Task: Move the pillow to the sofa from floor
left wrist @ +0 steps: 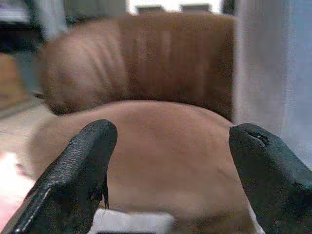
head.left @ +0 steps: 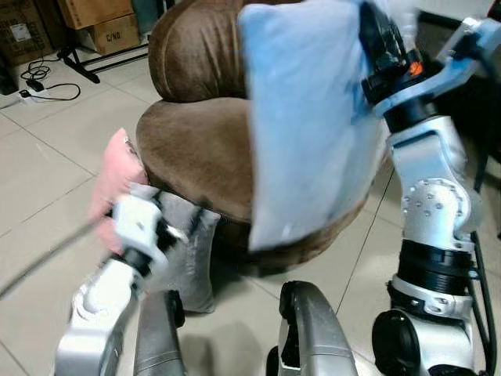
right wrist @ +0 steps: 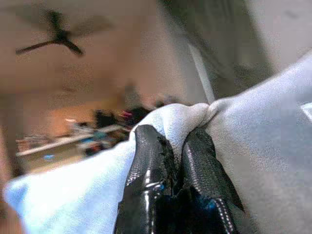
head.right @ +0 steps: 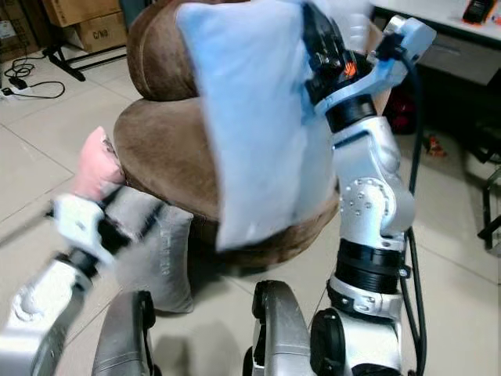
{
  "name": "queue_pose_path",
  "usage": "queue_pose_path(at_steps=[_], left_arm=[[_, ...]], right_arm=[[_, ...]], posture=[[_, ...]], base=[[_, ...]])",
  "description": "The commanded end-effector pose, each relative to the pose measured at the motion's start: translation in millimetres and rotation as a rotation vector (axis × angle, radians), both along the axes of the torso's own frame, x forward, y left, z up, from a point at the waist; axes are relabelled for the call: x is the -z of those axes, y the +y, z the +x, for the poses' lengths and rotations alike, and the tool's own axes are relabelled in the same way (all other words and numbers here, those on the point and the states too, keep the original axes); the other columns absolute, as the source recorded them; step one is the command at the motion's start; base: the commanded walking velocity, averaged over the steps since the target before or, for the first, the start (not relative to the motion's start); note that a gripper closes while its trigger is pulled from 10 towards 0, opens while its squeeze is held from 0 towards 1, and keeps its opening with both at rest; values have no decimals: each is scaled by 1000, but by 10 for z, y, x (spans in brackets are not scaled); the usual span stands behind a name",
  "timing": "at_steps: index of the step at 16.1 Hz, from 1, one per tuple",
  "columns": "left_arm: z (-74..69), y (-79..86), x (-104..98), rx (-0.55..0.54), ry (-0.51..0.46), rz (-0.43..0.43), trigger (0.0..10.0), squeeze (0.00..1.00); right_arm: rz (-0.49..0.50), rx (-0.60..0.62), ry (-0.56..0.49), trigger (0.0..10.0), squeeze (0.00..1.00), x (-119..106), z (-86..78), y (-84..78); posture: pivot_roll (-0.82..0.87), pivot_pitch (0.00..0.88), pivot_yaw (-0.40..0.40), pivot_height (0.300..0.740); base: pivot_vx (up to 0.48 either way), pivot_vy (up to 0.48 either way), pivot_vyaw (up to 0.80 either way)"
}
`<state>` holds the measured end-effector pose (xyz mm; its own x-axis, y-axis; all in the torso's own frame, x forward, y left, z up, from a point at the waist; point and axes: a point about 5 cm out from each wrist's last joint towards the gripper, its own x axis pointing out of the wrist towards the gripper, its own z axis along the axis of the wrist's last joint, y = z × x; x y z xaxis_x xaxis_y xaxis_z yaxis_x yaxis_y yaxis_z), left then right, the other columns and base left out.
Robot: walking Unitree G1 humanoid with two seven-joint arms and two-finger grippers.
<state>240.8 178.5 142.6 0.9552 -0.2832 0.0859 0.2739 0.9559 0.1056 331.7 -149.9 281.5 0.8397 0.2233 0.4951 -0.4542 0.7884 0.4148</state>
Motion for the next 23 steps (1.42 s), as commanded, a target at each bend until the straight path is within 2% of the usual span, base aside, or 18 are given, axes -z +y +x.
queue_pose_path(at_steps=[1,2,3,4,5,7,9,13,15,19,23], left_arm=[[-4,40,-38,-34,-15,12,10000,0],[-3,67,-44,-47,-21,24,10000,0],[3,74,-36,-51,-20,27,10000,0],[29,77,-12,-63,-23,35,10000,0],[49,71,7,-75,-25,42,10000,0],[59,53,26,-87,-24,46,10000,0],[63,55,35,-93,-24,45,10000,0],[89,-25,77,-89,-27,26,10000,0],[108,-76,83,-71,-30,20,10000,0],[99,-137,82,-49,-37,22,10000,0],[33,-85,99,-77,-34,33,10000,0]], right_arm=[[10,55,84,10000,0,204,21,-78],[-56,77,198,10000,0,531,39,-19],[-108,101,275,10000,0,731,52,15],[-201,164,408,10000,0,1132,60,66],[-223,198,491,10000,0,1393,46,91],[-187,196,578,10000,0,1658,-19,134],[-125,169,566,10000,0,1622,-33,140],[-293,161,411,10000,0,1405,-115,239],[-360,124,359,10000,0,1372,-188,305],[-409,157,306,10000,0,1326,-313,339],[-427,132,290,10000,0,1312,-399,359]], posture=[[15,0,-75,528],[18,0,-76,528],[22,0,-77,528],[23,0,-73,528],[24,0,-70,528],[30,0,-75,528],[25,0,-71,542],[13,0,-62,582],[13,0,-64,602],[10,0,-63,637],[18,0,-78,677]], base=[[0,0,0],[0,0,0],[0,0,0],[0,0,0],[0,0,0],[0,0,0],[0,0,0],[0,0,0],[0,0,0],[0,0,0],[0,0,0]])
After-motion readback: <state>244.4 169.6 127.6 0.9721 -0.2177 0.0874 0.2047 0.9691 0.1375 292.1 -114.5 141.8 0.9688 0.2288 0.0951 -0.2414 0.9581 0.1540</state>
